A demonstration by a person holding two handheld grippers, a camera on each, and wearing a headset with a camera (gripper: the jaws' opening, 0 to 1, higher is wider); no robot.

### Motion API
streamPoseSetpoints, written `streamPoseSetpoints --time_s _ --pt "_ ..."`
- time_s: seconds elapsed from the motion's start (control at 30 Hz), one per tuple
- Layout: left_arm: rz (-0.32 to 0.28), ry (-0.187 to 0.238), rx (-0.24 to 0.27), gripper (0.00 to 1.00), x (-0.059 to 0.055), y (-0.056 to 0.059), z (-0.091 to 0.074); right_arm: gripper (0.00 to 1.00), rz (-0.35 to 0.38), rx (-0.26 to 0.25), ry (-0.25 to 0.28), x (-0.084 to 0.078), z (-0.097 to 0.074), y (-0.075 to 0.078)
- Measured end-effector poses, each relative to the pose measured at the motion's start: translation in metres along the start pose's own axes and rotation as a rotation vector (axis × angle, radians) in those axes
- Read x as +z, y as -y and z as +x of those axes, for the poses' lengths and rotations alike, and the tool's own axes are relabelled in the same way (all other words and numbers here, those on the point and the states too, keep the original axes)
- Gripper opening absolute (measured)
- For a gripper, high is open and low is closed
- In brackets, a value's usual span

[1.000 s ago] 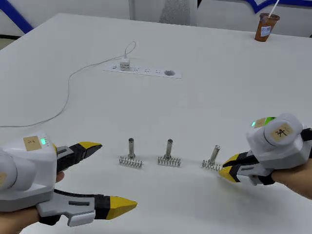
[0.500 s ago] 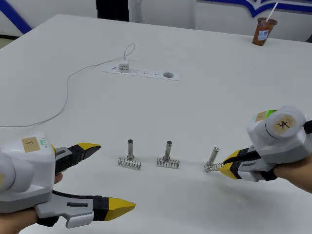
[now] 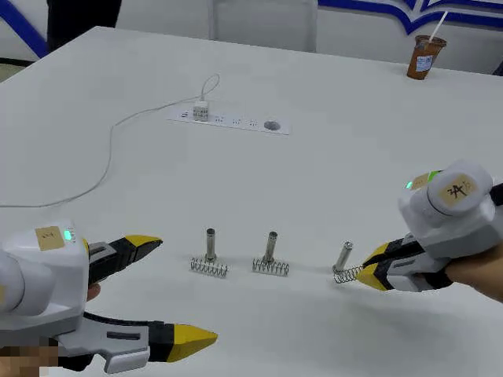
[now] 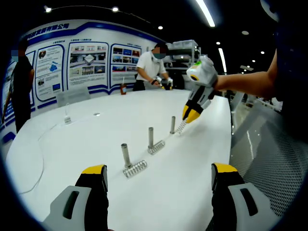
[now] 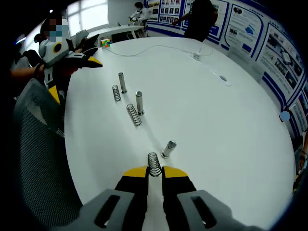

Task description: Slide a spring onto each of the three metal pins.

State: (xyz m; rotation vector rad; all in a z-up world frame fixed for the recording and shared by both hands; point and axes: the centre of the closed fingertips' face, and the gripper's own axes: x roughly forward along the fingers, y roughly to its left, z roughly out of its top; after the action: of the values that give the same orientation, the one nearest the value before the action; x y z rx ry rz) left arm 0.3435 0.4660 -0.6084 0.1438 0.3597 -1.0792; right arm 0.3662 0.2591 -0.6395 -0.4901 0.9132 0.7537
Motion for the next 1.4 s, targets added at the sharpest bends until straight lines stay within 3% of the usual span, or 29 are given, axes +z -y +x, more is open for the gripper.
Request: streamPoseSetpoints --time_s 0.2,0.43,0.77,1.1,1.4 --pt "0.000 0.000 -0.001 0.91 0.000 0.001 0.001 0.11 -0.016 0.014 -0.038 -0.003 -0.002 -0.003" --pt "-0.002 0.000 0.001 0.91 -0.002 -0.001 0.000 0.11 -0.042 0.026 -0.077 0.002 -0.018 0.000" --pt "-0.004 0.011 0.004 0.91 -0.001 0.000 0.000 0.11 -0.130 0.025 -0.154 0.024 -0.047 0.013" --pt "-0.005 0.013 0.013 0.91 -0.002 -0.003 -0.004 0.11 -0.188 0.031 -0.201 0.038 -0.040 0.020" --pt "-0.014 0.013 0.021 0.91 -0.004 -0.005 -0.006 0.11 -0.209 0.051 -0.237 0.038 -0.032 0.019"
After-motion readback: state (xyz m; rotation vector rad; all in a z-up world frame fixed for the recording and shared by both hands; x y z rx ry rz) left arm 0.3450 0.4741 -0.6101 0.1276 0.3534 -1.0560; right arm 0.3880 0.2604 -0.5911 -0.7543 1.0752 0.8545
